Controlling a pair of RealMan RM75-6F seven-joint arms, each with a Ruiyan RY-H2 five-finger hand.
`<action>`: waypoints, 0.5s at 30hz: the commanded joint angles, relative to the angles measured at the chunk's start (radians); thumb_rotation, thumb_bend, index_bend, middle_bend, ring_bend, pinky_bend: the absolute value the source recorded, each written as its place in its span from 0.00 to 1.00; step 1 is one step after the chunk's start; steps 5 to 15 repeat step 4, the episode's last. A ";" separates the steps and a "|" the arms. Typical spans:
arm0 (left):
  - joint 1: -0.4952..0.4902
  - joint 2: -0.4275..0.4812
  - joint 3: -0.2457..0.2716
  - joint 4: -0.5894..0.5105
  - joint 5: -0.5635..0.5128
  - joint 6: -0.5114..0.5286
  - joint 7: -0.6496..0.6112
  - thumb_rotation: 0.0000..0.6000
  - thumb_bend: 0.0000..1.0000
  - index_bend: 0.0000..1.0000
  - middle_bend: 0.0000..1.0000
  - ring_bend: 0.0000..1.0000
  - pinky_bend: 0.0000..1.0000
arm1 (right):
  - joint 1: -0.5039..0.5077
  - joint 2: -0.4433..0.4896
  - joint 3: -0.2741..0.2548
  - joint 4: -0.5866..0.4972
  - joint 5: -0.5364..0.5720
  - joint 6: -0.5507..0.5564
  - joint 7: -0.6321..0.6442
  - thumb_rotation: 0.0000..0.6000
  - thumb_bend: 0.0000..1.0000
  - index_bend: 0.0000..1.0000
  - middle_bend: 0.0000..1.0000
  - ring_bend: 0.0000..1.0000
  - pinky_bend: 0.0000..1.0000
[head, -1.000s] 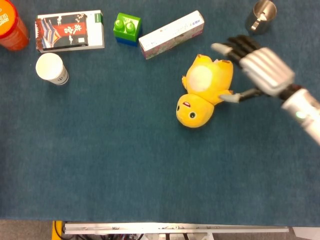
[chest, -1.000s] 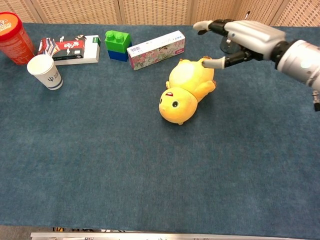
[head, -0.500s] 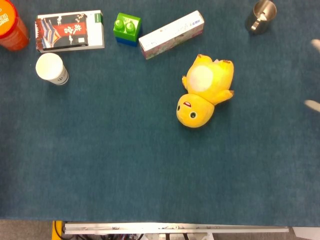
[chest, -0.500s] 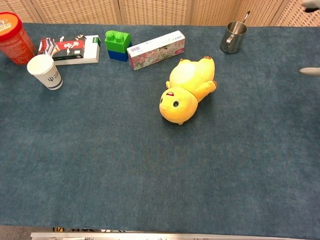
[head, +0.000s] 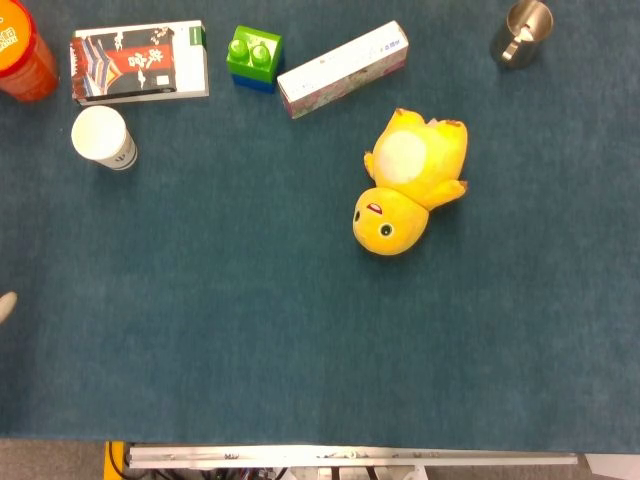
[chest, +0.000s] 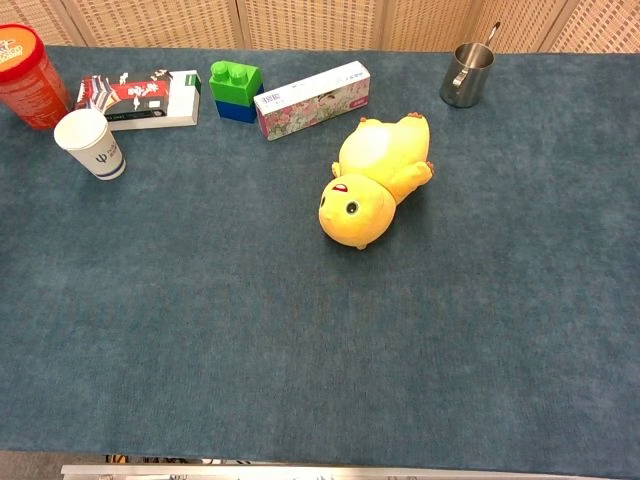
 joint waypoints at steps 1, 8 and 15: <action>0.000 0.000 0.001 0.001 0.000 0.001 0.000 1.00 0.15 0.12 0.10 0.09 0.00 | -0.011 0.000 0.004 -0.001 0.003 -0.004 0.006 0.72 0.00 0.06 0.15 0.00 0.02; 0.000 -0.001 0.001 0.003 -0.002 0.001 -0.001 1.00 0.15 0.12 0.10 0.09 0.00 | -0.019 -0.001 0.011 -0.004 -0.003 -0.002 0.007 0.72 0.00 0.06 0.15 0.00 0.02; 0.000 -0.001 0.001 0.003 -0.002 0.001 -0.001 1.00 0.15 0.12 0.10 0.09 0.00 | -0.019 -0.001 0.011 -0.004 -0.003 -0.002 0.007 0.72 0.00 0.06 0.15 0.00 0.02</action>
